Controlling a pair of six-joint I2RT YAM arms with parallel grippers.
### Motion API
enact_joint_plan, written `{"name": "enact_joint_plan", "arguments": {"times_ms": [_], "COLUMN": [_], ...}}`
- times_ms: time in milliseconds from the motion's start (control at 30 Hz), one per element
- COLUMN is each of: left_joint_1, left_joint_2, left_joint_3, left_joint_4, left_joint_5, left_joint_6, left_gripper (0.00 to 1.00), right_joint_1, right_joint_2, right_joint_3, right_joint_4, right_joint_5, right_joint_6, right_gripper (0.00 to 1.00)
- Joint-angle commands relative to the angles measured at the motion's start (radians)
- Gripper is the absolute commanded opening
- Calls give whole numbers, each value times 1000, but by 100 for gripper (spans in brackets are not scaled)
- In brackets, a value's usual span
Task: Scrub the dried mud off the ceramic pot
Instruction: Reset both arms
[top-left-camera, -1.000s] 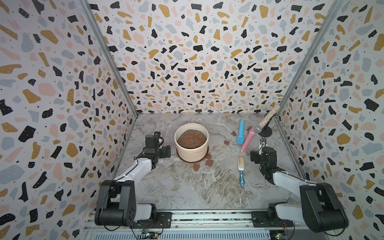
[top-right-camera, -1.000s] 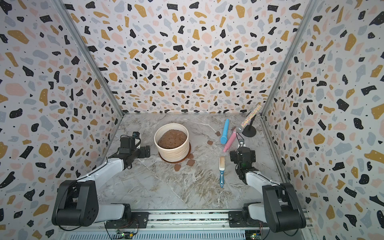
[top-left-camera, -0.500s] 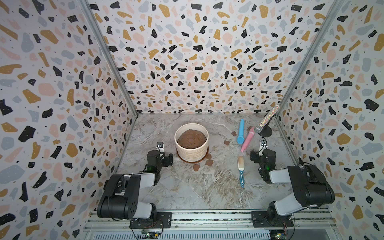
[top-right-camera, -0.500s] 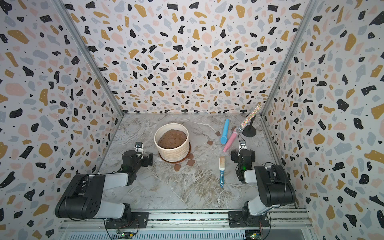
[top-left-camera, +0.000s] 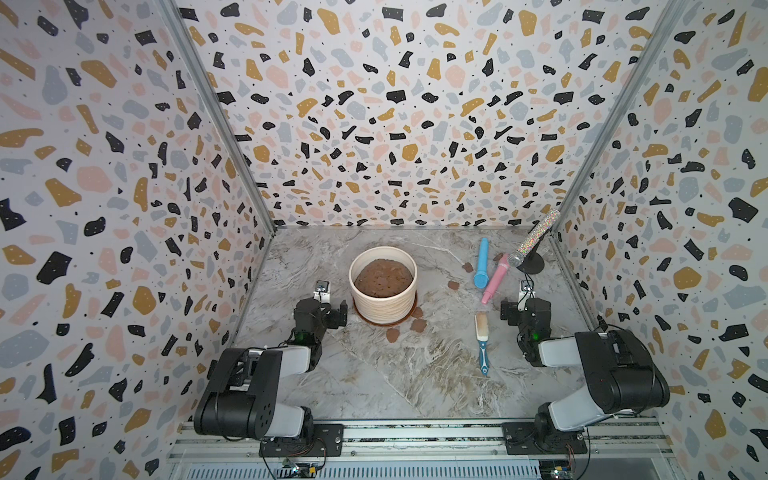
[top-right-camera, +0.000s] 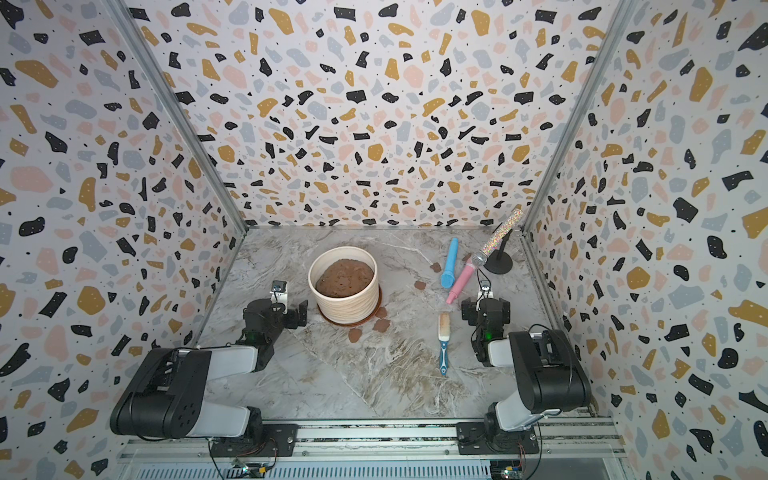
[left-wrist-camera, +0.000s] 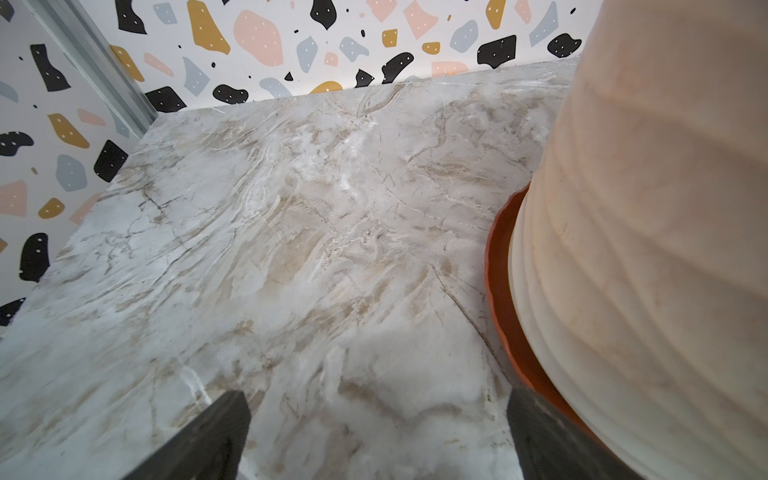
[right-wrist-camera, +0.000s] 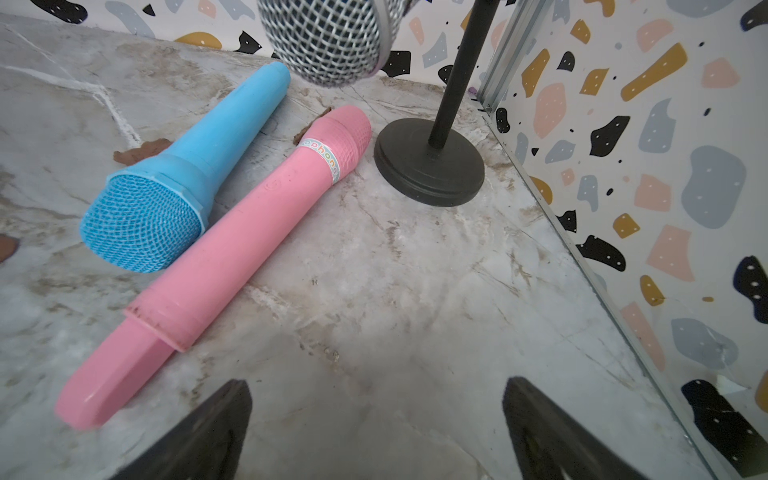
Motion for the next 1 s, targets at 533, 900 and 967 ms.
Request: {"name": "enact_joint_plan", "arguments": {"times_ms": [533, 900, 967], "left_joint_1": [-7, -6, -6], "left_joint_2": [-8, -11, -16], "left_joint_3": [4, 6, 7], "left_joint_4": [55, 53, 43], "left_joint_5": [-17, -14, -16], "left_joint_6": [9, 6, 4], "left_gripper": [100, 100, 100], "right_joint_1": [-3, -3, -3], "right_joint_2": [-17, -17, -17], "right_joint_3": [10, 10, 10], "right_joint_4": [24, 24, 24], "right_joint_5": [-7, -7, -6], "right_joint_6": [9, 8, 8], "right_gripper": [100, 100, 100]}}
